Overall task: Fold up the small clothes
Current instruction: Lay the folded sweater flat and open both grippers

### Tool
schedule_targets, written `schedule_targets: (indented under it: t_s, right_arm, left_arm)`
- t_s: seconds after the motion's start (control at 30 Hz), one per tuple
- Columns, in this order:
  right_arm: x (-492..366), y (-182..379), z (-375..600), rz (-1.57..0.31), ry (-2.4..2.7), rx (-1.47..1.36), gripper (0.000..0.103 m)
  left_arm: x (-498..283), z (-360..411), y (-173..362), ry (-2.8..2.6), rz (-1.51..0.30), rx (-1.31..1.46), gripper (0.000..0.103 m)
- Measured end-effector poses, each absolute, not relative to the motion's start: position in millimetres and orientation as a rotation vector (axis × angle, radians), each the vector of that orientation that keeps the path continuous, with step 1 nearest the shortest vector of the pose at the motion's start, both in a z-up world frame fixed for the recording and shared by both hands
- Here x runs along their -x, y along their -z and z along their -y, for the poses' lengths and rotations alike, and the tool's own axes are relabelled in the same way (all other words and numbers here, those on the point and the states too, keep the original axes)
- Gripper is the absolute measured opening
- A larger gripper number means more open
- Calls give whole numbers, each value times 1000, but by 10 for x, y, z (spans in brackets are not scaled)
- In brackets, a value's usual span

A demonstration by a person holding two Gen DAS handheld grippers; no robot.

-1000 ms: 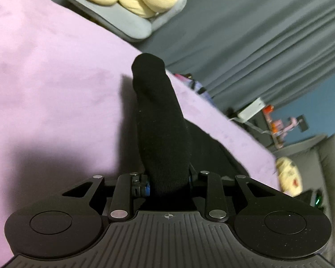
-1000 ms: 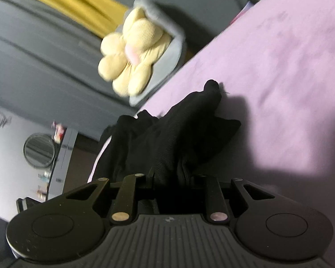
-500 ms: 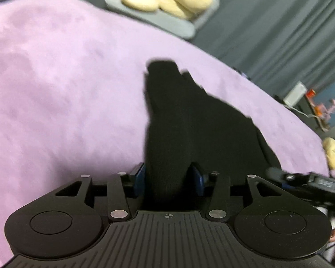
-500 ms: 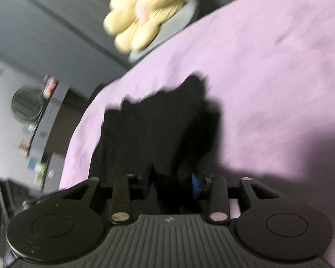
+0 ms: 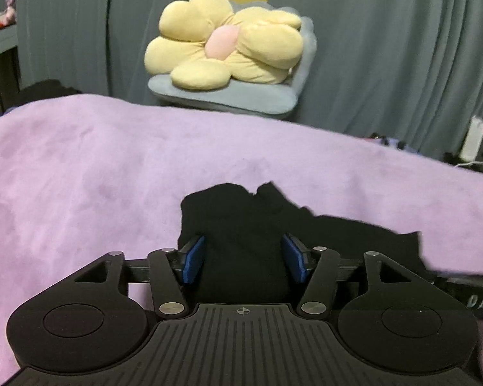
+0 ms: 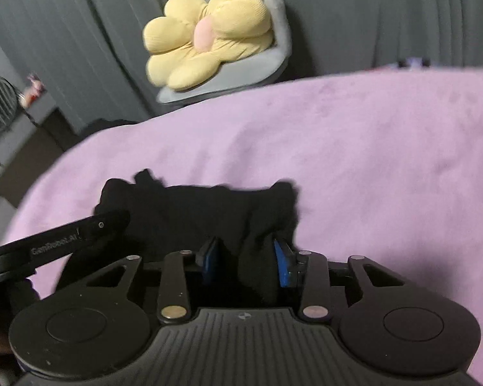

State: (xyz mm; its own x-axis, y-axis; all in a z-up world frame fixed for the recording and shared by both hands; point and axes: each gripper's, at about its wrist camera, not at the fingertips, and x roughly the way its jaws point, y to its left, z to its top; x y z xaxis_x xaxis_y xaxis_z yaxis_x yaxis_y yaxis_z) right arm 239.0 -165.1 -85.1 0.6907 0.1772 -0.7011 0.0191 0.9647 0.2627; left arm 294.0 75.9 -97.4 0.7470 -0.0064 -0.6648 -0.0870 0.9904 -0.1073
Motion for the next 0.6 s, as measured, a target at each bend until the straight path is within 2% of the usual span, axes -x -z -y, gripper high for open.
schedule_targets:
  t_s: [0.07,0.1,0.17,0.37,0.6]
  right_arm:
    - [-2445,940,1667,-793,-53,-226,34]
    - [-2457,975,1696,-785,-49,-237,34]
    - [-2453,983,1696,-781,-46,-244,34]
    - [-1961,726,1791,-821,-87,-336,35]
    - [-1001,792,1827,-928,-122,-459,38]
  left_arm:
    - [-2943,-691,1036,-30,-683,96,77]
    - [-2923,-635,1075,-24,-662,49,79]
    - [-2887,-589,1108,-32,-641,8,79]
    - [-2625,-900,985,-43,-719,154,78]
    - [-1664,-1228,859,-5,-811,381,78]
